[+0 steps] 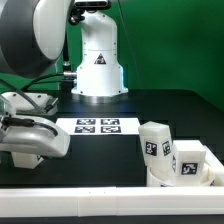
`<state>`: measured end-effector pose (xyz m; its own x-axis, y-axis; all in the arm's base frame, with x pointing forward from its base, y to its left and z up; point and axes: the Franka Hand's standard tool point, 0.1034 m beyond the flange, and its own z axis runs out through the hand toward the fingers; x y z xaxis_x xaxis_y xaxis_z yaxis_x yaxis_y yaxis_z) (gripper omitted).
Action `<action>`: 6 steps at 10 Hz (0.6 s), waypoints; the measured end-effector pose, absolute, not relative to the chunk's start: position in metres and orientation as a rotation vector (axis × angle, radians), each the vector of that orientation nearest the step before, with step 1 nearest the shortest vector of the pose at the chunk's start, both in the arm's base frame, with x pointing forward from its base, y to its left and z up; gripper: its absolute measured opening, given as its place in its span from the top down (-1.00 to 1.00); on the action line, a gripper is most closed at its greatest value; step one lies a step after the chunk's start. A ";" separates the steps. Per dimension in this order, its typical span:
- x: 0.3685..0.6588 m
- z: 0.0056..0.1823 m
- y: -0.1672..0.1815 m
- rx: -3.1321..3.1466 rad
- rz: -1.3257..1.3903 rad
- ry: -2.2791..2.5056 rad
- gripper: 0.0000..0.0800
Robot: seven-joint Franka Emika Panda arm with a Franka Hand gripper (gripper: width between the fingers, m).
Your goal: Assemble stool
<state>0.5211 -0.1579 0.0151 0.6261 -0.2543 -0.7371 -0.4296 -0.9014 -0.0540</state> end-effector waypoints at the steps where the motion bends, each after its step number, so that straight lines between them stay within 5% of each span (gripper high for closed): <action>1: 0.521 0.015 -0.157 -2.625 1.135 0.561 -0.62; 2: 0.520 0.014 -0.158 -2.627 1.135 0.561 -0.56; 3: 0.521 0.013 -0.159 -2.632 1.128 0.563 -0.23; 4: 0.521 0.012 -0.159 -2.632 1.127 0.563 -0.23; 5: 0.521 0.012 -0.160 -2.634 1.125 0.564 0.11; 6: 0.521 0.012 -0.160 -2.633 1.124 0.566 0.16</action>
Offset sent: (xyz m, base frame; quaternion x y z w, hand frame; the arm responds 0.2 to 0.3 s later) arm -0.0022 0.0000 -0.0026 -0.0072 0.0022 -0.0075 0.9999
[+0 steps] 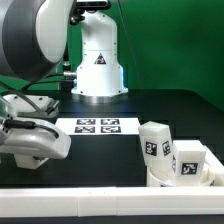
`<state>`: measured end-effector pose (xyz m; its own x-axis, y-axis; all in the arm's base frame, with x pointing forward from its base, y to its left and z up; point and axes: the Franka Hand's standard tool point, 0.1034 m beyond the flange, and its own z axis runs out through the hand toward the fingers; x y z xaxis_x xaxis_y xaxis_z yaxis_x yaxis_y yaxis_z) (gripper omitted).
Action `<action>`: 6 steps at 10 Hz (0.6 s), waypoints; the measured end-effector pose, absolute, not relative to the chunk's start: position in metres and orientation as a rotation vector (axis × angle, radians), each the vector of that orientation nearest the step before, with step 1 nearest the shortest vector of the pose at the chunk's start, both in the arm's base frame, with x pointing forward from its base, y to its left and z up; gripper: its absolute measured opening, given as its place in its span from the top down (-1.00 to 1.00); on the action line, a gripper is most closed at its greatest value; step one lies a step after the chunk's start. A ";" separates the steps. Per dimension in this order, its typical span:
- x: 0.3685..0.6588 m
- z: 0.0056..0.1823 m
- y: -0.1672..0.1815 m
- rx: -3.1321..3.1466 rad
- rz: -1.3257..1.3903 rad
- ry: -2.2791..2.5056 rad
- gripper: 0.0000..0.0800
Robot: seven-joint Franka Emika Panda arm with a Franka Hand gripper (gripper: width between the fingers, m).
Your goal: Assemble stool
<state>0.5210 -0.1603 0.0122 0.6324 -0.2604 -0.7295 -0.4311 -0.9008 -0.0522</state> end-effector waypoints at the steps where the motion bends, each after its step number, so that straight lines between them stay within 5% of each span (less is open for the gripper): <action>1: 0.521 0.012 -0.161 -2.632 1.124 0.567 0.16; 3: 0.531 0.026 -0.156 -2.650 1.098 0.547 0.16; 6: 0.549 0.088 -0.116 -2.695 1.058 0.615 0.16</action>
Offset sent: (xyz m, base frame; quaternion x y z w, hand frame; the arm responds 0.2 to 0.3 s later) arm 0.0020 0.0213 0.0588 -0.0124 -0.0113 0.0257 0.9995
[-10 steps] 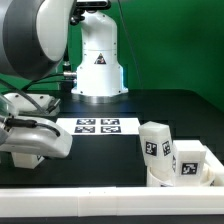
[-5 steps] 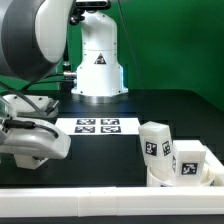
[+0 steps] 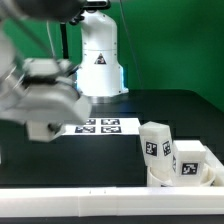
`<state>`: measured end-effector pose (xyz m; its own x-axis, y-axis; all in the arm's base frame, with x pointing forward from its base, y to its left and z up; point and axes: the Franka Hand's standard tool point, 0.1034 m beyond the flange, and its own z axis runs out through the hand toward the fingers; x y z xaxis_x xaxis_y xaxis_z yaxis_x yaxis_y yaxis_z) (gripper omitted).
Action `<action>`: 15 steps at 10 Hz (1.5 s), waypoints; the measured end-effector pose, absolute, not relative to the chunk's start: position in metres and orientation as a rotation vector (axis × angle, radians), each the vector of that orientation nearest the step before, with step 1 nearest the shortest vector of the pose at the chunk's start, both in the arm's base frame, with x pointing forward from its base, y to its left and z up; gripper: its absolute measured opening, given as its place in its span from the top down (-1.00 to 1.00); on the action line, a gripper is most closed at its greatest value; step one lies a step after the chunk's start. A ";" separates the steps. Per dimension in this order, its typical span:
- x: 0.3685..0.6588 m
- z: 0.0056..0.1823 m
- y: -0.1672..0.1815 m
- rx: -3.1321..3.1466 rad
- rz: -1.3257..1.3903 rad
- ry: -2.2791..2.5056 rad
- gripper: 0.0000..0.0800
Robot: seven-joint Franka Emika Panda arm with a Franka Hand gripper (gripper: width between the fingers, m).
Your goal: Assemble stool
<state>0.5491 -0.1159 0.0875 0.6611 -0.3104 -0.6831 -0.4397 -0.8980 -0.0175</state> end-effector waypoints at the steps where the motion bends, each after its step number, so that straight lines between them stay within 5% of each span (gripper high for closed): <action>1: 0.553 0.103 -0.099 -2.701 1.064 0.676 0.16; 3: 0.563 0.121 -0.071 -2.730 1.041 0.691 0.16; 7: 0.577 0.113 -0.079 -2.780 0.916 0.710 0.16; 10: 0.591 0.126 -0.069 -2.885 0.523 0.724 0.16; 15: 0.570 0.137 -0.027 -2.929 -0.041 0.823 0.16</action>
Offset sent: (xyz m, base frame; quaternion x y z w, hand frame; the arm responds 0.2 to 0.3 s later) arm 0.0000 0.0000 0.0000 0.0000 0.0000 0.0000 1.0000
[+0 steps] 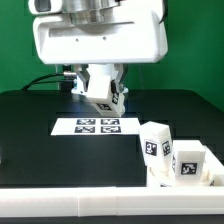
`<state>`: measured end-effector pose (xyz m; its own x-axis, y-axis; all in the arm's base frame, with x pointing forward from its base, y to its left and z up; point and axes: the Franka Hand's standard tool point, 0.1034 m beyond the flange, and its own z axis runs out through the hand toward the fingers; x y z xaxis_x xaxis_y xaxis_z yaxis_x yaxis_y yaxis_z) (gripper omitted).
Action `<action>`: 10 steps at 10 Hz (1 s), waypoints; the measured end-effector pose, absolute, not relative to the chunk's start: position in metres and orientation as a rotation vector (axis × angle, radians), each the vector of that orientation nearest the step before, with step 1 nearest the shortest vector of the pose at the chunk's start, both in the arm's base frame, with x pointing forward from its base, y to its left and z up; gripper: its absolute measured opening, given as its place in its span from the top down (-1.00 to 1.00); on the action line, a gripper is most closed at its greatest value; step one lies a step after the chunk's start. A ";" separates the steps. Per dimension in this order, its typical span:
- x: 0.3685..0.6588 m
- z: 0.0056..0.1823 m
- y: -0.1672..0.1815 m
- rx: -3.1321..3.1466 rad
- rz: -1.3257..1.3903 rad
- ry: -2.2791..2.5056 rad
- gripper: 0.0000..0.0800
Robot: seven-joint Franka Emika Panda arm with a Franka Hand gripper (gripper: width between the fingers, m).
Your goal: Assemble stool
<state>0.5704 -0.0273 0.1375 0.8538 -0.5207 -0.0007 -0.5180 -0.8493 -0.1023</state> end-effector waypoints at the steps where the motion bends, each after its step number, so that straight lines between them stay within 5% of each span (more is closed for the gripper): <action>1: 0.572 0.136 -0.025 -2.938 -0.124 0.817 0.16; 6: 0.570 0.133 0.005 -2.935 -0.654 0.759 0.16; 10: 0.534 0.120 0.030 -2.922 -0.915 0.726 0.15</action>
Offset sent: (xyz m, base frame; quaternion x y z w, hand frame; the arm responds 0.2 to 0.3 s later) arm 0.0000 0.0000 0.0000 0.0000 0.1938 0.0000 0.9810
